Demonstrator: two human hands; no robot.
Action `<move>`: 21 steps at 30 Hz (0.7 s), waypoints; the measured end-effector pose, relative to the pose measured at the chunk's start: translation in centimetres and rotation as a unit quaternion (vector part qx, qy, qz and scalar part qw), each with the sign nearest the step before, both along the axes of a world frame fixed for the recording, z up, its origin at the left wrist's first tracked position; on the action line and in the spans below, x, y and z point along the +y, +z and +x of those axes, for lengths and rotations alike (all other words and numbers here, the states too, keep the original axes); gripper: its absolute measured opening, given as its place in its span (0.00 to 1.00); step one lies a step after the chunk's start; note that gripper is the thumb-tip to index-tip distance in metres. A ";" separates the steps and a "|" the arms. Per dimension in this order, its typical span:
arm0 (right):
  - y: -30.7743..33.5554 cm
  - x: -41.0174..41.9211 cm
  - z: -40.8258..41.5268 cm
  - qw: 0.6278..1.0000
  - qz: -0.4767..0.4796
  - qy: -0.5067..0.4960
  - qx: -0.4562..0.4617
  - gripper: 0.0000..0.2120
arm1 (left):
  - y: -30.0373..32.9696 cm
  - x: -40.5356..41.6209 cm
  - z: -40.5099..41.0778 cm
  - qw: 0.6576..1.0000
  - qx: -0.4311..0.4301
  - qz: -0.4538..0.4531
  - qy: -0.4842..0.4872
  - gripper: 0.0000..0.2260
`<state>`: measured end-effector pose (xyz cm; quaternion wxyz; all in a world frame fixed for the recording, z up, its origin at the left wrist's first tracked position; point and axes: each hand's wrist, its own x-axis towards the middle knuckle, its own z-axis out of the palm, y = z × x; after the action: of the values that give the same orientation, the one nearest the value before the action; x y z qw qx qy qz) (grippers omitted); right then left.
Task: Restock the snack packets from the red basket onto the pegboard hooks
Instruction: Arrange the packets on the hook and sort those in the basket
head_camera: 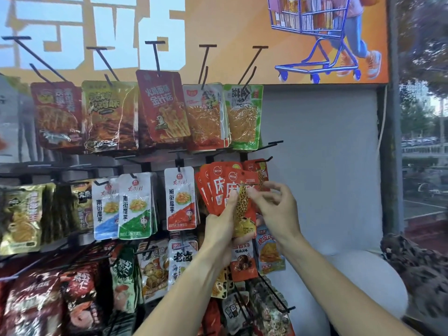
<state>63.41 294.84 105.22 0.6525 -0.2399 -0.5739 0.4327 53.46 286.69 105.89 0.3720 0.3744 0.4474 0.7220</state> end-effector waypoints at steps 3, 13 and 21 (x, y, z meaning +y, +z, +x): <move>-0.2 -0.2 -0.3 1.000 0.009 -0.020 -0.011 0.23 | 0.0 0.0 0.6 1.000 -0.009 0.005 -0.014 0.24; 3.0 2.7 2.8 0.995 0.013 -0.090 0.043 0.14 | -0.1 -0.3 -0.1 0.999 -0.028 0.027 -0.013 0.24; 4.3 4.8 3.5 0.992 0.021 -0.111 -0.047 0.18 | 0.0 -0.4 -0.4 0.999 -0.024 0.030 -0.010 0.26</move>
<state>66.93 299.64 109.47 0.6738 -0.3083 -0.5828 0.3335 53.04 286.31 105.88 0.3786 0.3726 0.4124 0.7401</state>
